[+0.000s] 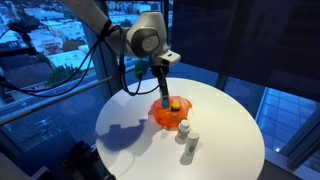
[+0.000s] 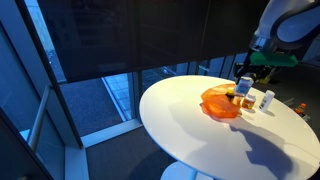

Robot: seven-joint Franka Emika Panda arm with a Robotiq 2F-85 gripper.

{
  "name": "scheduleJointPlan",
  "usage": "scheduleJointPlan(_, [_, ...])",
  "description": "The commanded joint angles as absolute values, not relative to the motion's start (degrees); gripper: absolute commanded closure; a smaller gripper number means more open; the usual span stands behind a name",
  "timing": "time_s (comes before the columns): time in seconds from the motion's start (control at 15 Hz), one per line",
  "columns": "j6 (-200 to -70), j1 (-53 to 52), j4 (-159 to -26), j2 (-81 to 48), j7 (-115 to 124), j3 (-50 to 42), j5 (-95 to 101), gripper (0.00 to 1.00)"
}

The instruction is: Put the blue and white container inside the orange plastic bag

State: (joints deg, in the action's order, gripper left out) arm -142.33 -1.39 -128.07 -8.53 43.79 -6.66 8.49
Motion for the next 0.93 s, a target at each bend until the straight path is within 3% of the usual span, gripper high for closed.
scheduleJointPlan(0.0, [-139.4,-0.8,-123.6,-11.5,44.4,-6.9,9.3,0.50])
scheduleJointPlan(0.87, [-137.8,-3.3,-117.2,-20.5,43.6,-7.2,8.3,0.52])
